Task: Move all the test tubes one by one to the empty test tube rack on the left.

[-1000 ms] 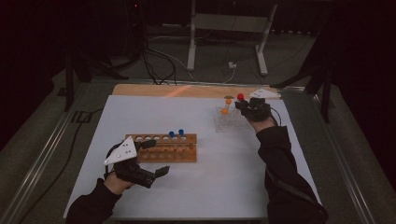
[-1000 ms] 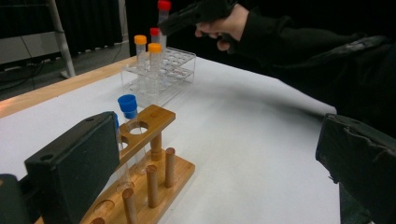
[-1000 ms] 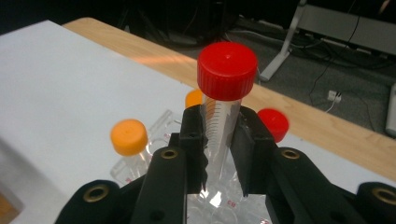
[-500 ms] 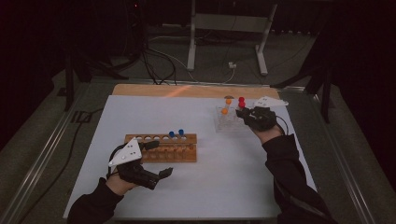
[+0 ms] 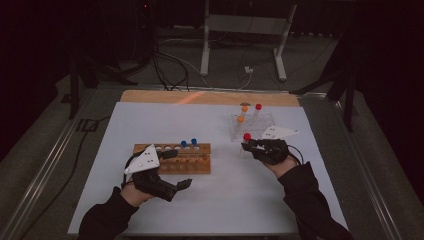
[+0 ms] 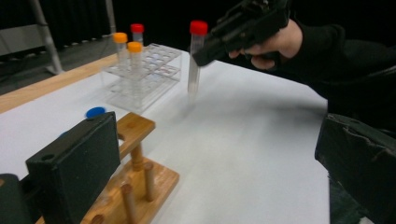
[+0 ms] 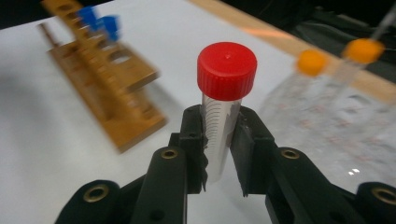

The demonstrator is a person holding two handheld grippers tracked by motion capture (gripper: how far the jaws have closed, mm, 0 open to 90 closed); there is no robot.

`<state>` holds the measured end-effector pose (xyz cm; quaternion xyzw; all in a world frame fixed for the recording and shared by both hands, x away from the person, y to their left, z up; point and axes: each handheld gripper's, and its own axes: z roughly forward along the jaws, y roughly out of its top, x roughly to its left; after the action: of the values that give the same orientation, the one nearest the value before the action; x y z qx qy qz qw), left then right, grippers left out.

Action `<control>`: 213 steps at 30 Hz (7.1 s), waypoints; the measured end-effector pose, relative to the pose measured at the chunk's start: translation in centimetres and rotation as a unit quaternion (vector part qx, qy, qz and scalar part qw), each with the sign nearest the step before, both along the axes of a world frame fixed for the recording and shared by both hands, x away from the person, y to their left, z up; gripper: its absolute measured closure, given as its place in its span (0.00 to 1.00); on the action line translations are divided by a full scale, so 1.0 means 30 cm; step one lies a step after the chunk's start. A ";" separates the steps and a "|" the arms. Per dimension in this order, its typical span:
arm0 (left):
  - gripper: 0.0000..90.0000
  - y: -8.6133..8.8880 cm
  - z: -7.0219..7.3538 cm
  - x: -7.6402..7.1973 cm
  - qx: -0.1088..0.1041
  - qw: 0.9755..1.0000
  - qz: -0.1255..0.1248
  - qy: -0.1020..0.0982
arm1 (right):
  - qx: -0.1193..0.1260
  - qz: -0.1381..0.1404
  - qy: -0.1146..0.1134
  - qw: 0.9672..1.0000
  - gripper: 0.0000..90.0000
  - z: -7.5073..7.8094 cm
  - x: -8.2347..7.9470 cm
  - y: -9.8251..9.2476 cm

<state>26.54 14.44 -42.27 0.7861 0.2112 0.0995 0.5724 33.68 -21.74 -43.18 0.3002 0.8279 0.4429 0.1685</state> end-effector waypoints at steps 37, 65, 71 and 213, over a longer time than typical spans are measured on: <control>0.44 -0.209 -0.024 0.021 0.011 0.997 -0.081 0.003 | -0.015 0.168 0.034 0.985 0.83 -0.021 -0.217 0.203; 0.79 -0.132 0.087 0.060 0.028 0.998 -0.036 -0.032 | 0.036 0.136 0.003 0.990 0.39 0.009 -0.217 0.174; 0.79 -0.061 0.134 0.078 0.024 0.999 0.001 -0.046 | 0.048 0.125 0.005 0.991 0.17 0.018 -0.212 0.169; 0.02 0.139 -0.009 0.097 0.001 0.999 0.053 -0.003 | 0.014 -0.217 0.017 0.976 0.83 -0.092 0.463 -0.103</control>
<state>29.45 18.62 -42.55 0.7739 0.2503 0.1320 0.5666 47.58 -24.82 -45.93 0.4827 0.7392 0.4024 0.2421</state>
